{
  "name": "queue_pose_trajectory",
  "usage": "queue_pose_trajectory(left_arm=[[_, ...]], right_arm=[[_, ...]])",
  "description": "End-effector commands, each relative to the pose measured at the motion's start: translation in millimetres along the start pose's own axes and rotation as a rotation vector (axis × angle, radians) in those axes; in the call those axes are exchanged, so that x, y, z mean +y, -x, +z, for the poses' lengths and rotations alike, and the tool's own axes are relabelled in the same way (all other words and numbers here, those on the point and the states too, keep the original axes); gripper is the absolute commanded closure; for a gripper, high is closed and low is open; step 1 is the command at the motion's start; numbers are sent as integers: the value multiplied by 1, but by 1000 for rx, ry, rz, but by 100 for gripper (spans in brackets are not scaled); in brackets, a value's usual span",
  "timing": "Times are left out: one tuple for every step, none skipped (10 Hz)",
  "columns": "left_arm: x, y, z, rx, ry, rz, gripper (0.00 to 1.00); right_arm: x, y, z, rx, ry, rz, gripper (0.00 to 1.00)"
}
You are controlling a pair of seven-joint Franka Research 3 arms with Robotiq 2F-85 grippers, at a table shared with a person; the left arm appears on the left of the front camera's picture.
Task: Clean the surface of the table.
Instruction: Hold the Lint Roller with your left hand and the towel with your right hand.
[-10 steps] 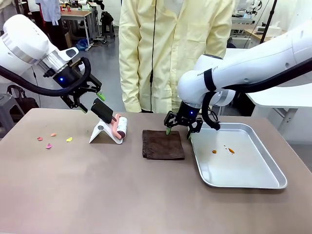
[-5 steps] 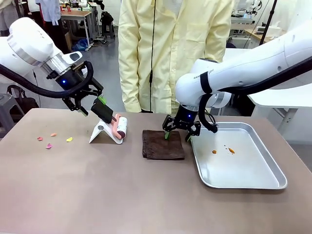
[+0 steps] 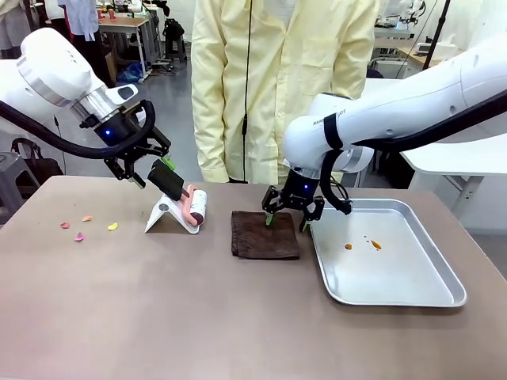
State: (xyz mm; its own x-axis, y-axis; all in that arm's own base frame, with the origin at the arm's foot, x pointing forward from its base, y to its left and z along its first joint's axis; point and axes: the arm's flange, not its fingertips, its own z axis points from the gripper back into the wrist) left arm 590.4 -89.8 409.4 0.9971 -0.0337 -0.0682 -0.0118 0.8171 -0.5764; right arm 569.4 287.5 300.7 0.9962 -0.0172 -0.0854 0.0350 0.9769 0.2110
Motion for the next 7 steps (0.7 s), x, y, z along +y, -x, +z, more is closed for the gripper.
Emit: queue_pose_trajectory(left_arm=[[-5,-4,2,12,-11,18,0],[-5,-3,1,12,-9,19,0],[-4,-3,0,14,-10,19,0],[-5,-3,0,15,-8,19,0],[-5,-4,-1,17,-13,10,0],[-7,-4,-2,16,-10,3,0],[-7,-4,-2,14,-5,-5,0]], right_arm=[[11,4,-3,13,7,5,0],[15,6,-6,16,23,12,0],[17,7,-8,17,33,16,0],[16,6,-9,13,39,10,0],[15,6,-9,10,38,6,0],[14,6,-9,10,35,6,0],[15,6,-8,3,32,5,0]])
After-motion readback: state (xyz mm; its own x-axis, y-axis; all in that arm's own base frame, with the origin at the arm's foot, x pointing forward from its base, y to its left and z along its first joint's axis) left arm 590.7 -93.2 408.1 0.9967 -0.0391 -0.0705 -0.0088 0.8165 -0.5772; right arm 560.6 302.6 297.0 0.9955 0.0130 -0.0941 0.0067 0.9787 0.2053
